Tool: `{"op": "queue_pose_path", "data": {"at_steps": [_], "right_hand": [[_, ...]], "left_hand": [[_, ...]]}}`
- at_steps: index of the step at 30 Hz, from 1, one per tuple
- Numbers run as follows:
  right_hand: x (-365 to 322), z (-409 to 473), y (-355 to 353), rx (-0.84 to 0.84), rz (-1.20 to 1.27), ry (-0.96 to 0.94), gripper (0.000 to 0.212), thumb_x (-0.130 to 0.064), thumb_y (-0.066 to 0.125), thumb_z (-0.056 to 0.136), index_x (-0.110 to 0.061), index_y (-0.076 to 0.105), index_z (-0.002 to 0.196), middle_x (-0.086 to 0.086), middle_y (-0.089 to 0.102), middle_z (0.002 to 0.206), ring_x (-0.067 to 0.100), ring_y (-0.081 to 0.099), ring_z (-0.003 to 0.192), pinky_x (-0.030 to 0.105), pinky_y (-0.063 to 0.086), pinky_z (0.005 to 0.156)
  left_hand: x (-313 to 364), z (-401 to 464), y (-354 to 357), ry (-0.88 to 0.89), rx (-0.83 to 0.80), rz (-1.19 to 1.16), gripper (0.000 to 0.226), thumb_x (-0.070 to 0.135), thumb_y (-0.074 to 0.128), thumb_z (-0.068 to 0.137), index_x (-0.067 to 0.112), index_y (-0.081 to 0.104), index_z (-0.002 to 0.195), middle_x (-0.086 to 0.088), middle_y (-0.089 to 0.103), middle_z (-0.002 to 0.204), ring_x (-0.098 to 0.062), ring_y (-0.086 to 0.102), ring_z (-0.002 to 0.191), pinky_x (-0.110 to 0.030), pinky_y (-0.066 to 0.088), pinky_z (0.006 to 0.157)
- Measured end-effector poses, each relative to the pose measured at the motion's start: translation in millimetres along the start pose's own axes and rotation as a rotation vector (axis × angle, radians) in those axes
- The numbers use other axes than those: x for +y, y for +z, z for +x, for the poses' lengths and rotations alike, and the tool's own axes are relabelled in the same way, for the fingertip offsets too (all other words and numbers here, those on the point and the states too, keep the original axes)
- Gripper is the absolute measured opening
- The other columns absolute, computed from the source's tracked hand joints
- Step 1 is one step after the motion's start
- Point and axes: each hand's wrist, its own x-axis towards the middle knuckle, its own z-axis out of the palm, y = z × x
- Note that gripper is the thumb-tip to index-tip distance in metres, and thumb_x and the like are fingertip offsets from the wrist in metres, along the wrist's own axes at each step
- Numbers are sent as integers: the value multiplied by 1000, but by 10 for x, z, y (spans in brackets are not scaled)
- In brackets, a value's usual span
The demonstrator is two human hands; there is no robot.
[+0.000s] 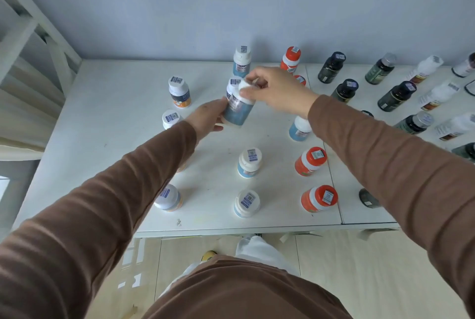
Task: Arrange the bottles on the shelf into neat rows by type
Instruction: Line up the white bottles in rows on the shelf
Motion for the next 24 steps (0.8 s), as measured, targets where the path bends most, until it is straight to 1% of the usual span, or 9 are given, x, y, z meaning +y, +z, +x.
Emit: {"op": "queue_pose_path", "data": {"at_steps": [3, 6, 9, 12, 15, 19, 21, 22, 24], "right_hand": [[-129, 45, -128, 59, 126, 90, 42, -56, 70, 81, -15, 64, 88, -11, 58, 70, -3, 51, 55, 16, 40, 56], [-209, 36, -184, 91, 121, 134, 49, -67, 66, 77, -21, 52, 71, -6, 56, 66, 3, 48, 53, 20, 36, 54], [-221, 15, -194, 86, 118, 156, 49, -69, 63, 78, -23, 49, 66, -6, 54, 67, 6, 47, 55, 22, 34, 54], [-174, 21, -170, 72, 115, 140, 50, -66, 66, 78, -17, 57, 79, -9, 57, 68, 5, 48, 56, 22, 35, 56], [-101, 13, -126, 36, 66, 63, 41, -54, 70, 81, -16, 64, 96, -11, 56, 73, 4, 48, 61, 22, 38, 59], [-12, -56, -51, -34, -110, -84, 24, -36, 73, 80, -25, 61, 98, -9, 58, 92, 11, 55, 79, 27, 40, 70], [15, -80, 32, -86, -232, -132, 30, -30, 73, 80, -22, 62, 107, -9, 51, 95, 14, 52, 87, 27, 35, 73], [30, -85, 81, -108, -284, -142, 34, -29, 72, 81, -21, 61, 112, -10, 47, 97, 14, 49, 89, 27, 33, 74], [71, -84, 185, -140, -360, -145, 40, -28, 72, 82, -22, 59, 120, -9, 45, 102, 13, 47, 93, 25, 30, 77]], "left_hand": [[153, -28, -9, -106, -125, -225, 48, 49, 30, 99, 16, 59, 119, -8, 69, 103, -20, 65, 86, -34, 51, 83], [222, -38, -27, -135, -260, -277, 57, 52, 24, 99, 13, 62, 113, -7, 69, 88, -17, 63, 74, -29, 49, 75], [221, -21, -45, -141, -303, -279, 58, 54, 24, 99, 13, 65, 107, -5, 69, 85, -15, 62, 72, -27, 48, 73], [166, 0, -43, -129, -262, -226, 52, 53, 29, 98, 17, 62, 115, -4, 71, 92, -13, 63, 73, -26, 49, 71], [87, 15, -32, -39, -142, -144, 31, 44, 40, 98, 24, 63, 104, 6, 66, 85, -7, 61, 70, -27, 47, 72], [-7, 83, -51, 73, -114, 197, 15, 29, 47, 98, 24, 55, 110, 1, 60, 99, -13, 52, 87, -25, 42, 72], [-59, 126, -32, 83, -87, 333, 17, 25, 51, 96, 21, 56, 111, -4, 62, 106, -16, 51, 88, -25, 42, 69], [-83, 141, -17, 87, -71, 388, 20, 24, 52, 95, 19, 58, 114, -6, 64, 112, -18, 53, 91, -25, 43, 71], [-121, 158, 4, 107, -30, 560, 28, 25, 53, 94, 18, 59, 120, -5, 62, 123, -21, 57, 106, -26, 43, 83]]}}
